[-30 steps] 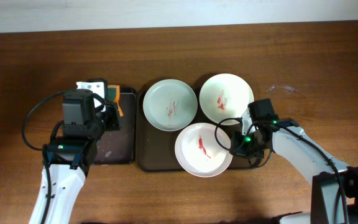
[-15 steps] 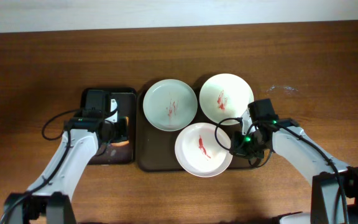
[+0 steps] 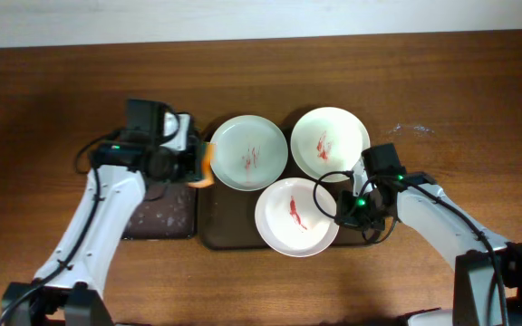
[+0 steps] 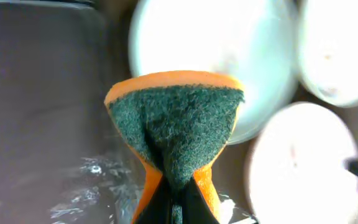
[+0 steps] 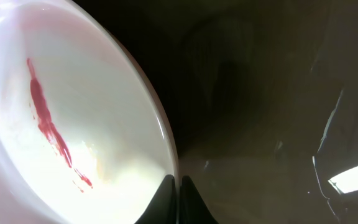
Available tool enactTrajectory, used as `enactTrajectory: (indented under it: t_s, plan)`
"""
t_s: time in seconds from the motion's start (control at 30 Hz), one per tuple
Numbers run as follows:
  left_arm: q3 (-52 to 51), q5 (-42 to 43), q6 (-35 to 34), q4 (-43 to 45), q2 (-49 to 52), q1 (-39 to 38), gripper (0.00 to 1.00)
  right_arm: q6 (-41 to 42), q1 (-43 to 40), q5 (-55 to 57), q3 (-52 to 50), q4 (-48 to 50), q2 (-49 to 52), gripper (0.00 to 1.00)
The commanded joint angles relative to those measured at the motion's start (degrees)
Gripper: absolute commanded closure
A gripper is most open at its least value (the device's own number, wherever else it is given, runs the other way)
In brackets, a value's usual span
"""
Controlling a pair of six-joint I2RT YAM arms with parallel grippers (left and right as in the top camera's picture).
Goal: Clean dirty plates on tray and stack at the side
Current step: 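Wipe the pinkish-white plate with the sponge in the left gripper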
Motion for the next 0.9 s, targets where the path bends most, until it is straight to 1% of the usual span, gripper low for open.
enactTrajectory:
  t_s: [0.0,0.07,0.1,0.13,0.23,0.33,0.43,0.6,0.67,0.73,0.83,0.87]
  plan:
    - [0.7,9.27,-2.23,2.95,1.86,-6.08,1.0,-0.09,0.44,0.96,1.01,-0.04,0.35,0.96]
    - [0.7,13.42,-3.04,6.1,4.28,-9.88,1.0,-0.09,0.42,0.96,1.01,-0.07,0.35,0.96]
    - [0.7,13.57,-6.84,8.41,6.49,-12.83,1.0,-0.09,0.44,0.96,1.01,-0.07,0.35,0.96]
    - [0.7,14.21,-8.98,10.43,8.46,-15.17,1.0,-0.09,0.44,0.96,1.01,-0.07,0.35,0.96]
    - [0.7,19.58,-12.44,15.98,12.68,-20.06,1.0,-0.09,0.44,0.96,1.01,-0.07,0.35,0.96]
    - [0.7,20.79,-17.75,19.17,16.06,-24.0,1.0,-0.11,0.42,0.96,1.01,-0.09,0.35,0.96]
    - [0.72,22.56,-21.11,20.79,19.02,-27.28,1.0,-0.11,0.42,0.96,1.01,-0.07,0.35,0.96]
    - [0.68,22.34,-21.0,20.55,21.4,-29.49,1.0,-0.11,0.42,0.96,1.01,-0.07,0.35,0.96]
    - [0.66,19.71,-21.03,20.13,22.27,-29.53,1.0,-0.11,0.42,0.96,1.01,-0.09,0.35,0.96]
    - [0.66,10.86,-21.05,18.14,23.15,-29.42,1.0,-0.11,0.42,0.96,1.01,-0.28,0.35,0.96]
    - [0.66,0.04,-21.05,16.55,23.23,-28.46,1.0,-0.11,0.42,0.96,1.01,-0.5,0.35,0.96]
    - [0.66,-1.38,-21.05,16.57,23.23,-27.78,1.0,-0.11,0.42,0.96,1.01,-0.48,0.35,0.96]
